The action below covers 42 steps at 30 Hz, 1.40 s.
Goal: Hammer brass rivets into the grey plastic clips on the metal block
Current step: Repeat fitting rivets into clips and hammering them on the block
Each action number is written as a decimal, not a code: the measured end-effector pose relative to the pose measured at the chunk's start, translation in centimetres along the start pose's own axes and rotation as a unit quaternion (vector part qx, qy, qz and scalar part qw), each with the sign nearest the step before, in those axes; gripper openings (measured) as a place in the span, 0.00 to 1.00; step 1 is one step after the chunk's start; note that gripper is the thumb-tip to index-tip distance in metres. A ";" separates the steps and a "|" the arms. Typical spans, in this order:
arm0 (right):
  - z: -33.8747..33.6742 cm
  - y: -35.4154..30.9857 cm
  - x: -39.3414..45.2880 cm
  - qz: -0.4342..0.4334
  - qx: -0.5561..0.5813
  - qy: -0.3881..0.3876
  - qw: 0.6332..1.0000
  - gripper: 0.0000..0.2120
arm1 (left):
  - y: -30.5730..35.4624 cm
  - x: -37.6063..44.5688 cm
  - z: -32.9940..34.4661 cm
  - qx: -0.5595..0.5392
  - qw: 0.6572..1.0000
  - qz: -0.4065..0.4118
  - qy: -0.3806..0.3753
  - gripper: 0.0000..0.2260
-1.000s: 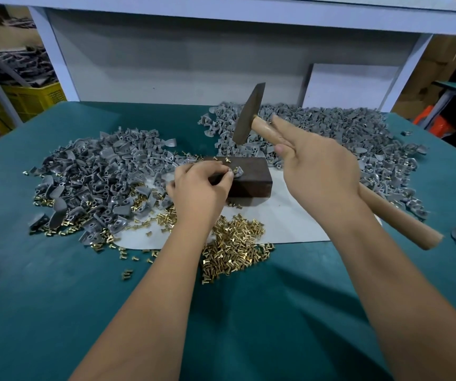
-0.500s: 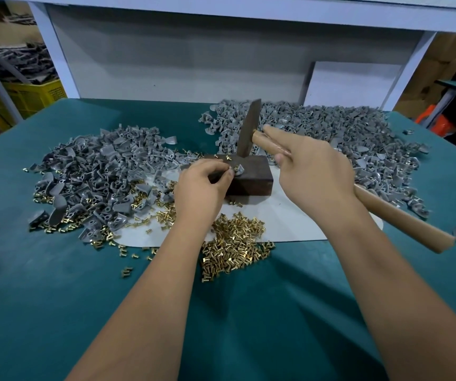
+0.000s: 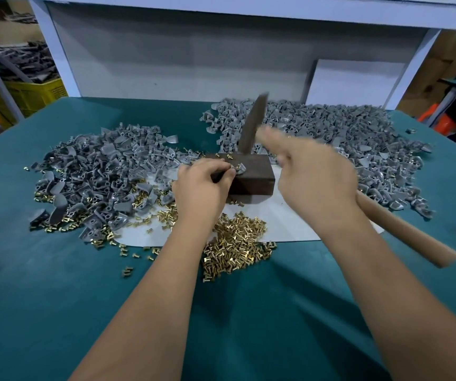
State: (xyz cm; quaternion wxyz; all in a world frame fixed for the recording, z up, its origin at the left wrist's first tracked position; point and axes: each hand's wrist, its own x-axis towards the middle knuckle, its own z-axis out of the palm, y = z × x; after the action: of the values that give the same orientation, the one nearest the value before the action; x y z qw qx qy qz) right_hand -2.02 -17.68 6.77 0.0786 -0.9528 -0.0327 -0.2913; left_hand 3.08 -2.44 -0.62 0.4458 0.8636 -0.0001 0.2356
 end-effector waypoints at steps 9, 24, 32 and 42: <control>-0.4 -0.5 0.1 0.011 -0.010 0.074 0.997 0.27 | 0.1 -0.3 0.1 -0.001 1.000 0.001 0.018 0.06; 0.5 -1.1 -1.7 -0.064 -0.087 -0.020 0.994 0.33 | 0.3 -0.3 0.1 0.051 0.998 0.001 0.025 0.06; 0.7 -1.8 -1.7 -0.069 -0.104 0.001 0.992 0.34 | 0.3 -0.3 0.1 0.095 0.995 0.007 0.014 0.07; 0.2 -0.5 -0.2 -0.001 -0.002 0.083 0.997 0.29 | 0.3 -0.5 0.2 0.073 0.997 0.004 0.016 0.07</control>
State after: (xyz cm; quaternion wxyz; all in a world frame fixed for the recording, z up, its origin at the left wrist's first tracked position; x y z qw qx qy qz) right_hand -2.12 -17.14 6.57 0.0791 -0.9253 -0.0267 -0.3699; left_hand 2.68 -2.83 -0.67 0.3809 0.8897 0.0208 0.2508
